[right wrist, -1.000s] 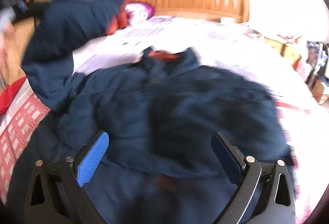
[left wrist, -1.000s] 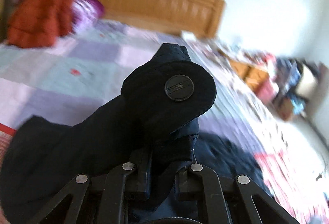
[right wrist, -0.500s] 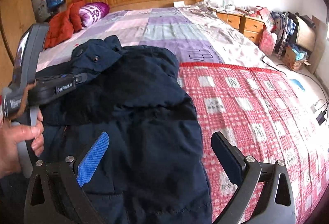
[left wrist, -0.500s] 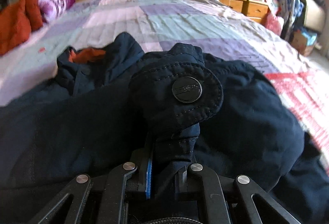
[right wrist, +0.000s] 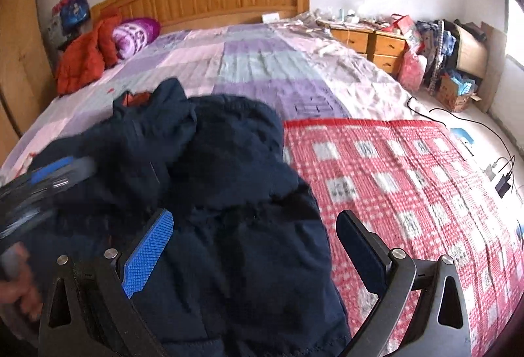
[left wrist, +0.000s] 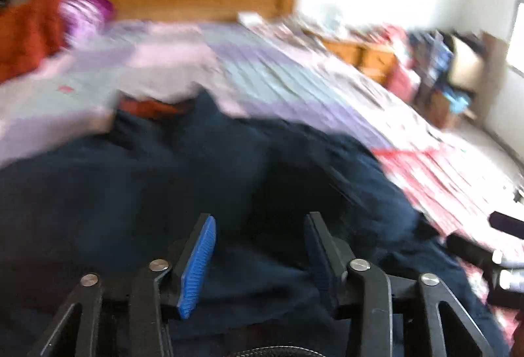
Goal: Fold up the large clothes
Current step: 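Fold the held sleeve across the jacket body with the left tool and release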
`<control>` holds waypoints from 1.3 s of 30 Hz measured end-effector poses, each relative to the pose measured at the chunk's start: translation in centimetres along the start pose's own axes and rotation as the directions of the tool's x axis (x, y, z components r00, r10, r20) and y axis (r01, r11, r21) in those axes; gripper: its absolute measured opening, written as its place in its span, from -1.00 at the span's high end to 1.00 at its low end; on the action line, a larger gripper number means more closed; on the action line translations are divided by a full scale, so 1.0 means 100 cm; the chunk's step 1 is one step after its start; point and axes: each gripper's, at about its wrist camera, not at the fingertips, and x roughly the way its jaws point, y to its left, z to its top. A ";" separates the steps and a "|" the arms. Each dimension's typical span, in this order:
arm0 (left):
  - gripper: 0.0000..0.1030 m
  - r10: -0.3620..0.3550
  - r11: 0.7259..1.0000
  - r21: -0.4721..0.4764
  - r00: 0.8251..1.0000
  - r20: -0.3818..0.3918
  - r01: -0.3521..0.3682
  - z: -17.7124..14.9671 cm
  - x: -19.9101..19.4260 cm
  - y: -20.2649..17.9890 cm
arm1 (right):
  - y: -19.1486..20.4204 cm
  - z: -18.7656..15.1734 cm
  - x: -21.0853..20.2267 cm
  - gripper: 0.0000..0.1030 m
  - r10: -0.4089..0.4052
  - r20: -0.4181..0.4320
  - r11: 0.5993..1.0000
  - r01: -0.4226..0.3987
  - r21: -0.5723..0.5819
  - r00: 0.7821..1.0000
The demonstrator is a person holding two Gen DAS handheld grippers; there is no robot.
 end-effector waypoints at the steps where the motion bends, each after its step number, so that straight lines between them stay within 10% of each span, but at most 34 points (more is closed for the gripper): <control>1: -0.01 0.047 0.999 -0.007 0.999 0.026 -0.047 0.002 -0.010 0.018 | 0.004 0.005 0.002 -0.98 0.004 0.002 1.000 -0.004 0.007 1.000; 7: -0.03 0.319 0.937 -0.144 0.948 -0.011 -0.318 0.012 -0.008 0.139 | 0.068 0.048 0.033 -0.98 0.055 0.016 0.996 -0.054 -0.070 0.998; 11: -0.06 0.345 0.898 -0.203 0.911 -0.228 -0.391 -0.024 0.036 0.203 | 0.131 0.073 0.073 -0.98 0.086 -0.006 0.973 -0.086 -0.214 0.996; 16: -0.13 0.332 0.912 -0.178 0.921 -0.202 -0.368 -0.060 0.036 0.203 | 0.117 0.048 0.146 -0.99 0.040 -0.225 0.987 -0.073 -0.143 0.974; 22: -0.15 0.388 0.892 -0.191 0.911 -0.139 -0.409 -0.067 0.021 0.189 | 0.107 0.026 0.118 -0.99 -0.069 -0.181 0.974 0.027 -0.224 0.981; 25: -0.15 0.424 0.868 -0.236 0.899 -0.109 -0.438 -0.073 0.004 0.179 | 0.137 0.045 0.097 -0.99 0.036 -0.105 0.959 -0.064 -0.275 0.994; 29: -0.25 0.486 0.826 -0.267 0.867 -0.107 -0.496 -0.089 -0.009 0.173 | 0.234 0.083 0.096 -1.00 0.308 -0.160 0.850 -0.347 -0.397 0.938; 32: -0.25 0.481 0.799 -0.361 0.871 -0.098 -0.481 -0.085 -0.021 0.191 | 0.303 0.107 0.102 -1.00 0.358 -0.178 0.791 -0.400 -0.463 0.916; 35: -0.39 0.542 0.748 -0.426 0.839 -0.050 -0.509 -0.078 -0.033 0.218 | 0.355 0.121 0.108 -1.00 0.403 -0.212 0.738 -0.453 -0.499 0.890; 39: -0.44 0.413 0.744 -0.465 0.877 -0.247 -0.481 -0.106 0.015 0.250 | 0.432 0.114 0.144 -1.00 0.390 -0.379 0.645 -0.542 -0.538 0.839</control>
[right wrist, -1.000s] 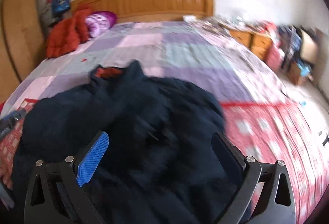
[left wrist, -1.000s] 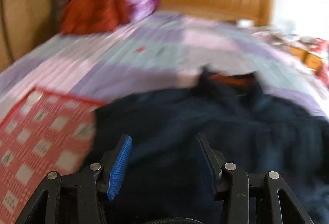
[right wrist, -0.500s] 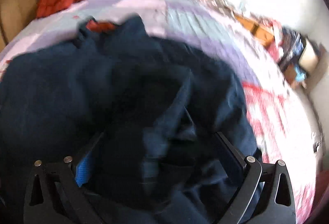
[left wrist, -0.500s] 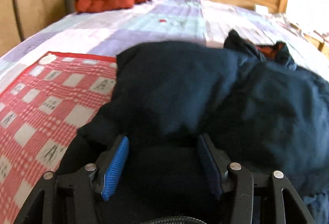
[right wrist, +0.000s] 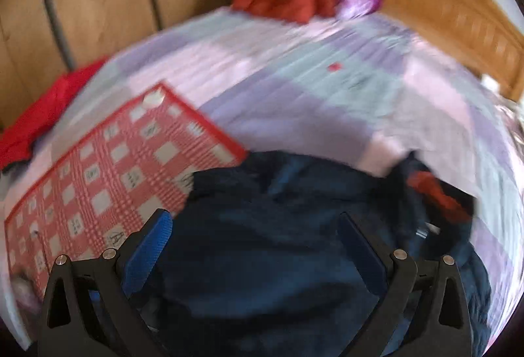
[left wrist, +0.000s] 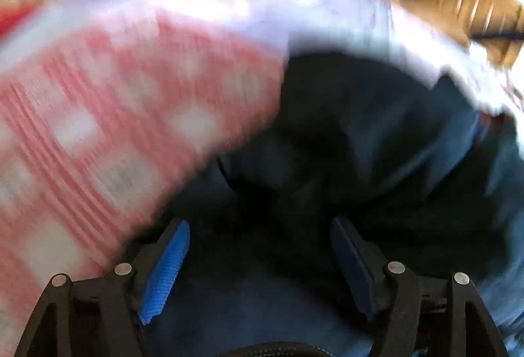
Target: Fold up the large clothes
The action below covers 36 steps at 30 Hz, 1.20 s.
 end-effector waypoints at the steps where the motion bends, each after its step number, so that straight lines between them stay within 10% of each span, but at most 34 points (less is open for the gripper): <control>1: -0.44 0.005 1.000 0.005 1.000 0.015 -0.005 0.000 -0.002 -0.001 | 0.011 0.007 0.019 -1.00 0.005 -0.051 0.999 -0.007 -0.033 0.999; 7: -0.45 -0.011 1.000 0.008 0.999 0.034 0.010 0.001 -0.002 0.001 | 0.026 0.027 0.089 -0.99 -0.020 -0.208 0.999 0.012 -0.043 0.978; 9: -0.45 -0.012 1.000 0.008 0.999 0.041 0.012 0.001 -0.002 0.001 | 0.024 0.027 0.106 -0.57 0.007 -0.263 1.000 -0.013 -0.021 0.965; 10: -0.45 -0.013 1.000 0.009 0.999 0.044 0.013 0.001 -0.002 0.002 | 0.021 0.026 0.112 0.05 0.000 -0.273 1.000 -0.007 -0.026 0.962; 12: -0.45 -0.015 1.000 0.016 0.999 0.049 0.015 -0.001 -0.003 0.002 | 0.012 0.025 0.116 0.18 -0.001 -0.249 1.000 0.005 0.014 0.969; 21: -0.45 -0.028 1.000 0.006 0.998 0.062 0.028 -0.010 -0.010 -0.003 | -0.037 -0.002 0.101 -0.07 0.164 -0.140 0.931 -0.106 0.348 0.977; 24: -0.45 -0.028 1.000 0.004 0.998 0.062 0.027 -0.010 -0.010 -0.001 | -0.031 -0.008 0.036 -0.69 0.086 -0.006 0.966 -0.081 0.247 0.996; 27: -0.45 -0.024 1.000 0.007 0.998 0.062 0.024 -0.010 -0.010 -0.001 | -0.037 -0.046 -0.020 -0.72 -0.061 0.062 0.980 0.048 0.193 0.996; 31: -0.48 -0.025 1.000 0.009 0.998 0.057 0.025 -0.009 -0.010 -0.002 | -0.067 -0.143 -0.038 -0.72 -0.244 -0.090 0.958 0.254 0.132 0.966; 36: -0.58 -0.022 0.999 0.036 0.999 0.043 0.021 -0.008 -0.006 -0.007 | -0.160 -0.250 -0.112 -0.66 -0.372 -0.069 0.830 0.365 0.422 0.926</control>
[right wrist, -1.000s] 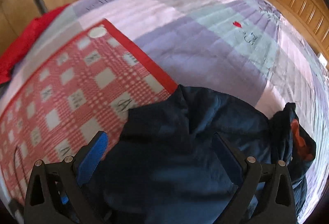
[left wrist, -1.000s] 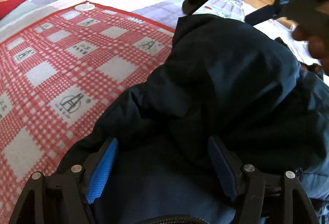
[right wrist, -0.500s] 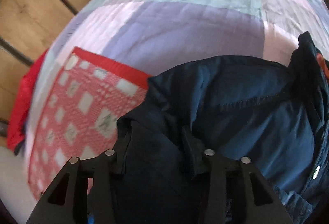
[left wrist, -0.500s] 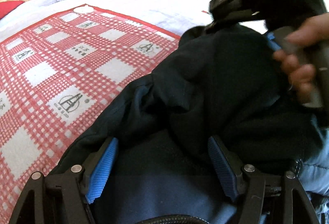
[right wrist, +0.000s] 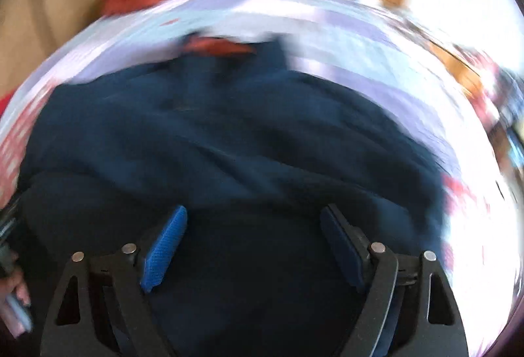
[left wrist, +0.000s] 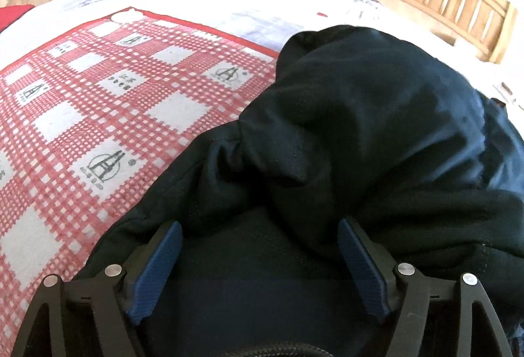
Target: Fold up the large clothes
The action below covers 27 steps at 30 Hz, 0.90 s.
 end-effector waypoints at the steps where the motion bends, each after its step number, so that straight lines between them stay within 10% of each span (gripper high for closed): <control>1: -0.58 0.002 1.000 0.001 1.000 -0.003 -0.002 0.001 0.000 0.000 | -0.013 -0.003 -0.006 -0.66 -0.020 0.006 0.999 0.020 0.026 1.000; 5: -0.57 0.020 0.998 0.057 0.999 -0.035 -0.018 0.007 -0.005 -0.007 | -0.018 -0.006 -0.036 -0.68 -0.058 0.046 0.997 0.056 0.053 0.997; 8: -0.57 -0.001 0.983 0.181 0.997 0.084 -0.015 0.021 -0.048 -0.029 | 0.017 -0.003 -0.066 -0.68 0.030 0.163 0.999 -0.034 0.019 0.986; 14: -0.84 -0.160 0.934 0.344 0.973 0.166 0.094 0.062 -0.073 -0.097 | 0.109 -0.003 -0.041 -0.68 0.138 0.103 0.953 -0.103 -0.284 0.985; 19: -0.87 0.046 0.937 0.349 0.998 -0.043 -0.028 0.084 0.039 -0.109 | 0.009 -0.005 -0.004 -0.65 0.069 0.057 0.996 -0.065 -0.058 0.996; 21: -1.00 0.003 0.952 0.303 0.990 -0.139 0.039 0.074 0.072 -0.088 | -0.030 -0.010 -0.002 -0.63 -0.009 0.058 1.000 0.011 -0.026 0.998; 24: -1.00 -0.022 0.956 0.288 0.994 -0.105 0.052 0.062 0.071 -0.081 | -0.073 -0.015 0.006 -0.76 0.088 0.016 0.990 -0.089 0.111 0.996; 27: -0.98 0.045 0.949 0.313 0.998 -0.048 -0.027 0.058 0.054 -0.091 | -0.053 -0.012 -0.015 -0.75 -0.025 0.070 0.999 0.022 0.039 0.997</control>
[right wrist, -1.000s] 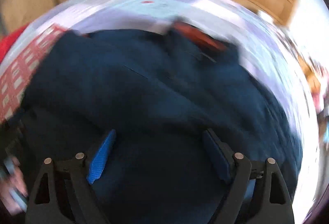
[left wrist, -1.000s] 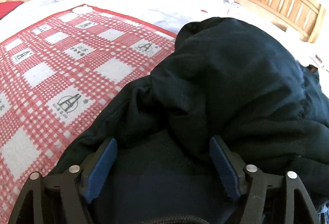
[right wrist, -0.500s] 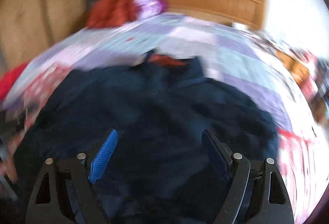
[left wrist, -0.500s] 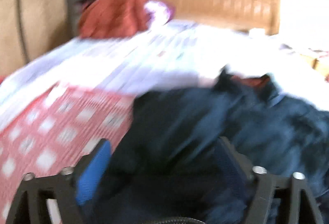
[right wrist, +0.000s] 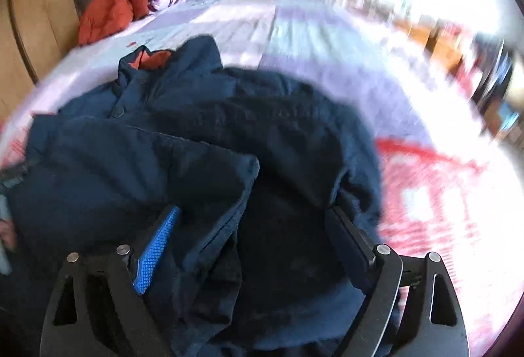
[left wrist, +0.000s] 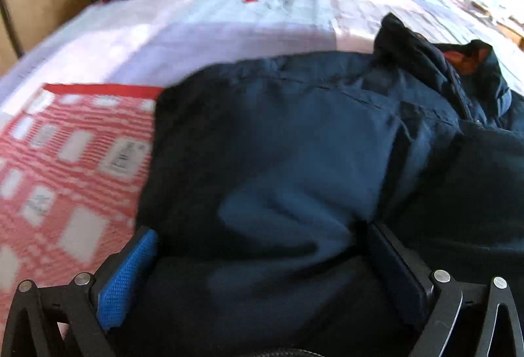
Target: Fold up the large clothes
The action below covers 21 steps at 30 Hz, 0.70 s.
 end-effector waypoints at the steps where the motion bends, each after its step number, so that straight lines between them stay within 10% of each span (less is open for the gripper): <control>1: -0.96 0.011 1.000 0.000 1.000 0.023 -0.011 0.000 -0.013 -0.002 | 0.013 -0.002 -0.016 -0.75 -0.011 0.052 1.000 0.012 -0.023 0.999; 6: -0.98 -0.066 0.988 0.153 0.975 0.214 0.033 -0.034 -0.089 -0.044 | 0.089 -0.037 -0.054 -0.85 0.130 0.118 0.972 -0.102 -0.213 0.985; 9: -0.98 -0.054 0.961 0.275 0.987 0.153 0.010 -0.058 -0.077 -0.062 | 0.085 -0.056 -0.029 -0.87 0.008 0.050 0.962 0.005 -0.273 0.999; 12: -1.00 -0.146 0.975 0.180 0.986 0.076 0.130 -0.059 -0.053 -0.045 | 0.015 -0.062 -0.011 -0.88 0.105 -0.044 0.994 -0.105 -0.003 0.994; 21: -0.99 -0.154 0.966 0.217 0.987 0.052 0.139 -0.081 -0.100 -0.060 | 0.047 -0.109 -0.054 -0.89 0.111 -0.124 0.965 -0.137 -0.225 0.986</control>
